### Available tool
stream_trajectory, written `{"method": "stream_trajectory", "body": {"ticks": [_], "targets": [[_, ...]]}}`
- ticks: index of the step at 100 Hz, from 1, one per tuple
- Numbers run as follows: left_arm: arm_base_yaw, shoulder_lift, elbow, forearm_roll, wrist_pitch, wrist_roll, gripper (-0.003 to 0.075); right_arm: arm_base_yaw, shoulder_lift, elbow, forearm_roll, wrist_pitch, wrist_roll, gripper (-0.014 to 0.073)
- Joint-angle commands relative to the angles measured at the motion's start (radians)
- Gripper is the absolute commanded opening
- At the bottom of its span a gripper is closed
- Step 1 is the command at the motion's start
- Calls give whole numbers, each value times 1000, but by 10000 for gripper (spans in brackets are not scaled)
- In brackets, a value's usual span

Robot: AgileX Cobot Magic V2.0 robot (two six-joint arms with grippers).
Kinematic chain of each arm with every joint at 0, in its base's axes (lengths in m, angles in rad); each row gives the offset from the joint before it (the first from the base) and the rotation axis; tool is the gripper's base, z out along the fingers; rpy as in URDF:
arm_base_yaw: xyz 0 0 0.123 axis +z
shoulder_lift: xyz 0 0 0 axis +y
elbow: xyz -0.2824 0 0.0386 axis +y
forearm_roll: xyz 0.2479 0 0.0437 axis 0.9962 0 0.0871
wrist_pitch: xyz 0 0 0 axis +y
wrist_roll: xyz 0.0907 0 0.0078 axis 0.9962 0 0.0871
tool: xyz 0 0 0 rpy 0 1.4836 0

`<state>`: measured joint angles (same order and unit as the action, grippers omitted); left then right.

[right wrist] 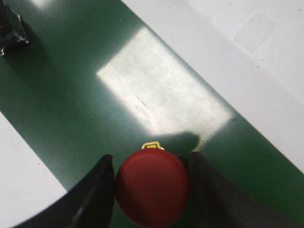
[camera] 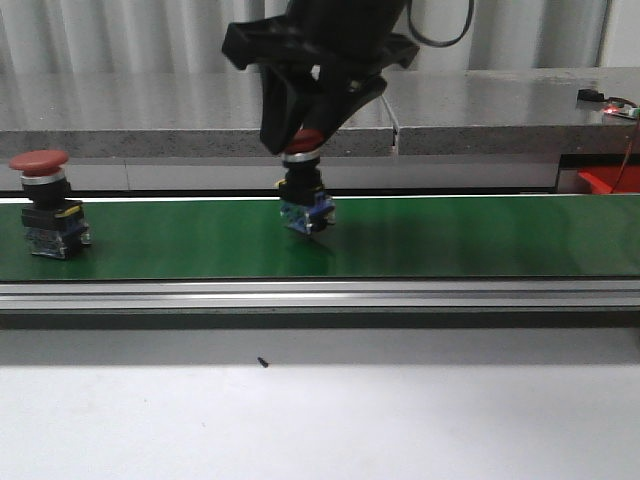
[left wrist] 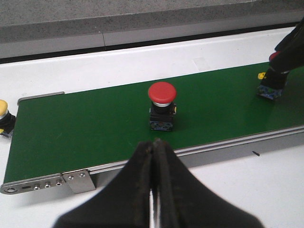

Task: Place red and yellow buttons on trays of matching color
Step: 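Grasp the leading red button on the belt with the right gripper, then carry the red button into the red tray and open the right gripper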

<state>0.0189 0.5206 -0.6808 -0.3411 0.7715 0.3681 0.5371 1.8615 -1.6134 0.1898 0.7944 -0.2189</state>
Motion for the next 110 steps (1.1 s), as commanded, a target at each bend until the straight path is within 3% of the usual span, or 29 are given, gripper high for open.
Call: {"method": "stream_trajectory", "body": {"ticks": [1, 22, 74, 110], "targets": [[-9, 4, -24, -27, -62, -3, -19, -43, -109, -32, 14, -33, -12, -4], [-9, 4, -24, -27, -62, -3, -19, -196, -198, -32, 14, -28, -12, -4], [-9, 4, -24, -27, -62, -3, -19, -716, -230, -30, 15, -66, -11, -4], [-9, 4, -24, -27, -62, -3, -19, -944, -150, -35, 72, -155, -9, -4]]}}
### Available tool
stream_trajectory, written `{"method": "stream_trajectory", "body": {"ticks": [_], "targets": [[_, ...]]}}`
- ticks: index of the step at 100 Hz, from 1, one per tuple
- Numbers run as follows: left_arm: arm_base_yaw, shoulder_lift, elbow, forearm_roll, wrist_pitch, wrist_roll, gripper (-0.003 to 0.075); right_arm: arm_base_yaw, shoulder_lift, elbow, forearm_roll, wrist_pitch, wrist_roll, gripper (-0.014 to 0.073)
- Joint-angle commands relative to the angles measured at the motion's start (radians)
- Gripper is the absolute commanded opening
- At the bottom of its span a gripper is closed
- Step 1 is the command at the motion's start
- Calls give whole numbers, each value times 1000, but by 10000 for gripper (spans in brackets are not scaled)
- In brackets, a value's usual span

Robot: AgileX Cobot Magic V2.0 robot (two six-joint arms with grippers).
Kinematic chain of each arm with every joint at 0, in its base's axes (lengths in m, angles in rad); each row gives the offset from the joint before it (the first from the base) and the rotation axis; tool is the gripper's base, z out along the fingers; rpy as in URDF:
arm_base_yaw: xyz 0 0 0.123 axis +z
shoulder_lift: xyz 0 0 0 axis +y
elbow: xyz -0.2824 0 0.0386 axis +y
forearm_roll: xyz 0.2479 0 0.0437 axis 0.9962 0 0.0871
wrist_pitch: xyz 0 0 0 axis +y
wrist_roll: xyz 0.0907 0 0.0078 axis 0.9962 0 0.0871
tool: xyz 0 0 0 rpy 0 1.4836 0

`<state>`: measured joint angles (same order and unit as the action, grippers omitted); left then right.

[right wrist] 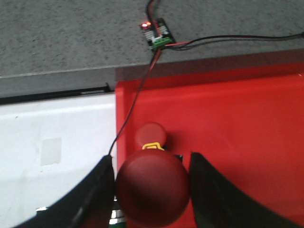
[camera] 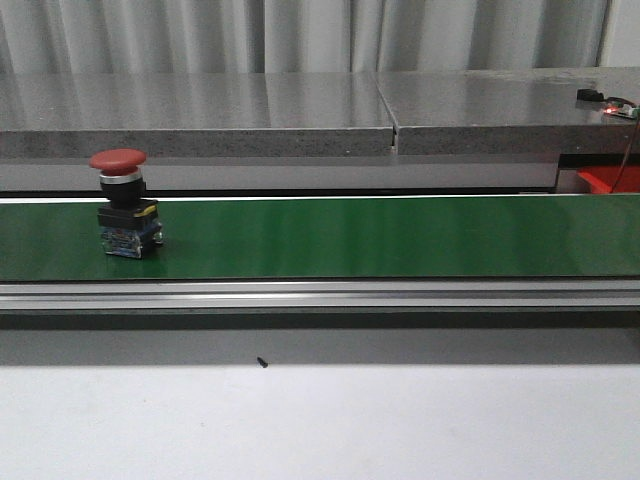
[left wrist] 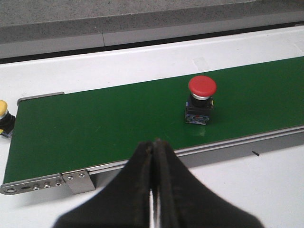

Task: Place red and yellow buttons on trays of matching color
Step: 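Carry the red button into the red tray and open the right gripper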

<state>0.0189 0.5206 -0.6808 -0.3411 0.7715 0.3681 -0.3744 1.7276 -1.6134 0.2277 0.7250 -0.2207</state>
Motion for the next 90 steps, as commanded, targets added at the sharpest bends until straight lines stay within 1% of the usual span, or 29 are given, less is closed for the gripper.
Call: {"method": "stream_trajectory", "body": {"ticks": [1, 16, 41, 53, 90], "targets": [[-9, 4, -24, -27, -62, -3, -19, -36, -9, -38, 34, -87, -7, -4], [-9, 4, -24, -27, -62, -3, -19, -78, 67, -66, 76, -116, -7, -4], [-9, 4, -24, -27, -62, -3, -19, -79, 168, -71, 92, -249, -7, -4], [-9, 4, -24, -27, -62, -3, -19, -79, 205, -71, 106, -289, -7, -4], [-9, 4, -24, -27, -62, -3, -19, -79, 310, -71, 120, -338, -8, -4]]}}
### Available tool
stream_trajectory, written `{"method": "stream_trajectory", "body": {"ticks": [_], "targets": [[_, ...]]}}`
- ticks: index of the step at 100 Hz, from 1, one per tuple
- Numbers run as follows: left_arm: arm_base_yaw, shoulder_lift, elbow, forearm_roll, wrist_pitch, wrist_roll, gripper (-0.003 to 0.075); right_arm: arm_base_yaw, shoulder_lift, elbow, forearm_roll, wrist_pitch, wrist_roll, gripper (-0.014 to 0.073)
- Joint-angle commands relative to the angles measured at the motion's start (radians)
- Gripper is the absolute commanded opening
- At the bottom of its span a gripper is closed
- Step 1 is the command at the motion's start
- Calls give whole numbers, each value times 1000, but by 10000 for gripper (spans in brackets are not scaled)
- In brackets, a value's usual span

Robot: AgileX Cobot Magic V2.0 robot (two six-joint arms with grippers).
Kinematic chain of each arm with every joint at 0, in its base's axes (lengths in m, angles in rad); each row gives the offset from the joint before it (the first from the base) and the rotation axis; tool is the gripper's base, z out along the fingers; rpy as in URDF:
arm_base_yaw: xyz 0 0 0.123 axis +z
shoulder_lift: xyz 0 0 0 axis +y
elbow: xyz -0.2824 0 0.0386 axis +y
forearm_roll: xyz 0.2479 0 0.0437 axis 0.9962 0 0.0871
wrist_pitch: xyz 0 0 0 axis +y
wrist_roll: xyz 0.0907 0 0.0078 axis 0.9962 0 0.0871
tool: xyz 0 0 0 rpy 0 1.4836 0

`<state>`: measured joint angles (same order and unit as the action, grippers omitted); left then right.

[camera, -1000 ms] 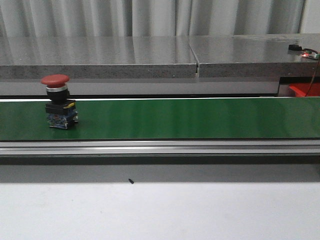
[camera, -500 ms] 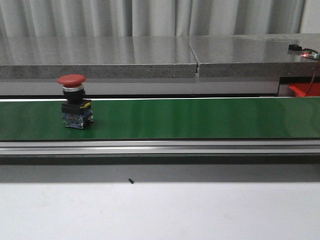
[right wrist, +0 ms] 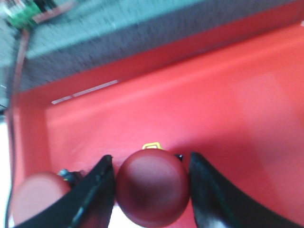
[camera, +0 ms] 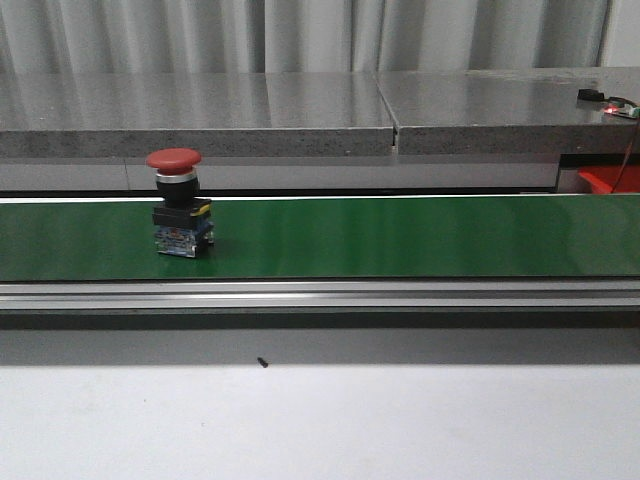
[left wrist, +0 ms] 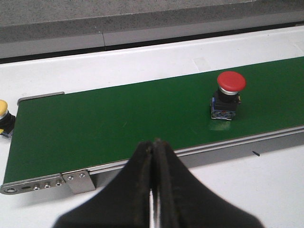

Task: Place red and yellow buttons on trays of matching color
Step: 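Carry the red button into the red tray and open the right gripper, then move the right gripper back over the belt toward the second red button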

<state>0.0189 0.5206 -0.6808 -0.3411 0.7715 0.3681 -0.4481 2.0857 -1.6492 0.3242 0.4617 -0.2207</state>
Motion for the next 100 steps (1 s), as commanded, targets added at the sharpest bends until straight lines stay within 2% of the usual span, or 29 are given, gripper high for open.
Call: {"method": "stream_trajectory", "body": {"ticks": [1, 19, 26, 31, 36, 45, 51, 55, 78, 100], "targets": [[-9, 4, -24, -27, -62, -3, -19, -6, -46, -36, 27, -75, -8, -4], [-9, 4, -24, -27, -62, -3, -19, -6, -16, -36, 32, -72, -8, -4], [-9, 4, -24, -27, -62, -3, -19, -6, -15, -36, 32, -69, -8, 26], [-9, 4, -24, -27, -62, -3, -19, -6, -15, -36, 32, -72, -8, 91], [-9, 4, -24, -27, -62, -3, -19, -6, -16, -36, 32, -75, -8, 192], [-9, 4, -24, -27, -62, -3, -19, -6, -22, -36, 33, -72, -8, 428], [-9, 4, -24, -27, -62, -3, -19, -6, -30, -36, 33, -69, -8, 515], [-9, 4, -24, -27, -62, -3, -19, -6, -38, -36, 33, -67, -8, 543], [-9, 4, -24, -27, -62, -3, -19, -6, -133, 26, 20, -67, -14, 463], [-9, 4, -24, -27, -62, -3, -19, 8, -302, 244, 20, -178, -26, 395]]}}
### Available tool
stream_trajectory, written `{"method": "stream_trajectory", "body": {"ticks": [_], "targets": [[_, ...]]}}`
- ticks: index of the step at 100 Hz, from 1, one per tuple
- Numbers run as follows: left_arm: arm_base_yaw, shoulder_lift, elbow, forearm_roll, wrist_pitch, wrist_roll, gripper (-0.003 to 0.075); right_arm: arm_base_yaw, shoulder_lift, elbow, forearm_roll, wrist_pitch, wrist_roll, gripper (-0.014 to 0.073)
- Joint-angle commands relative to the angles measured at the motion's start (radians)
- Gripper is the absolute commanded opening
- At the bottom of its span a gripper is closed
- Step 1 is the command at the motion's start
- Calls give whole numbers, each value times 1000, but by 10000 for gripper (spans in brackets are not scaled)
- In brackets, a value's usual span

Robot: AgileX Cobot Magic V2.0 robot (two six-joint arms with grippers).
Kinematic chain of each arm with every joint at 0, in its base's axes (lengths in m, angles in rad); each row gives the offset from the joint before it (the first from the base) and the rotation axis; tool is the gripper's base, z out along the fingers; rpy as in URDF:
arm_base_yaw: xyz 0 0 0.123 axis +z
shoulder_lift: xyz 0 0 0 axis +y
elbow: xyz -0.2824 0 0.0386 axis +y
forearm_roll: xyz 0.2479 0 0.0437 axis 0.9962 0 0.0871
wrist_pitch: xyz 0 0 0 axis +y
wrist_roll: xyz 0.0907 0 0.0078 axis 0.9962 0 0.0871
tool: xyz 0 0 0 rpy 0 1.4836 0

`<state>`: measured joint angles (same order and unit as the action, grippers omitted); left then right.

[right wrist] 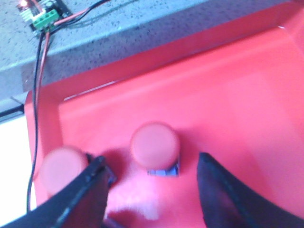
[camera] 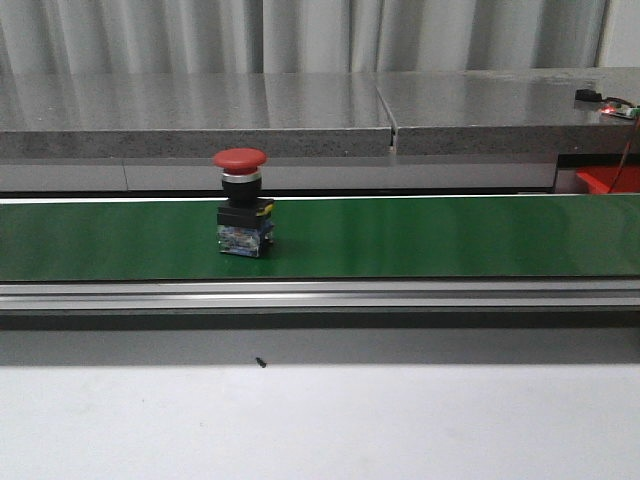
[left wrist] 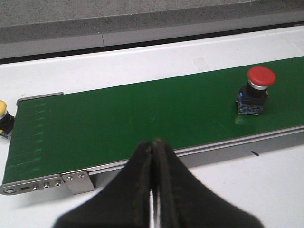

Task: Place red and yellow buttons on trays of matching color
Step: 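Move the right gripper back over the belt toward the second red button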

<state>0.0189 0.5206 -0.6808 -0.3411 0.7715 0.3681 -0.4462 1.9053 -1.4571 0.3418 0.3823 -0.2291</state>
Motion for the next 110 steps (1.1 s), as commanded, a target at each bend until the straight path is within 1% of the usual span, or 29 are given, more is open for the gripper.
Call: {"method": "stream_trajectory", "body": {"ticks": [1, 17, 42, 50, 60, 67, 79, 91, 110], "targets": [[-9, 4, -24, -27, -62, -3, -19, 8, -127, 60, 2, -107, -17, 394], [-9, 4, -24, -27, -62, -3, -19, 49, -248, 206, 2, -156, -17, 393], [-9, 4, -24, -27, -62, -3, -19, 133, -386, 345, -8, -107, -18, 396], [-9, 4, -24, -27, -62, -3, -19, 152, -406, 362, -25, -57, -28, 431], [-9, 4, -24, -27, -62, -3, -19, 164, -409, 362, -26, 39, -28, 552], [-9, 4, -24, -27, -62, -3, -19, 175, -409, 362, -26, 91, -28, 613], [-9, 4, -24, -27, -62, -3, -19, 202, -409, 362, -25, 150, -28, 613], [-9, 4, -24, -27, -62, -3, -19, 255, -409, 362, -25, 213, -36, 613], [-9, 4, -24, -27, -62, -3, -19, 393, -409, 362, -25, 288, -85, 613]]}}
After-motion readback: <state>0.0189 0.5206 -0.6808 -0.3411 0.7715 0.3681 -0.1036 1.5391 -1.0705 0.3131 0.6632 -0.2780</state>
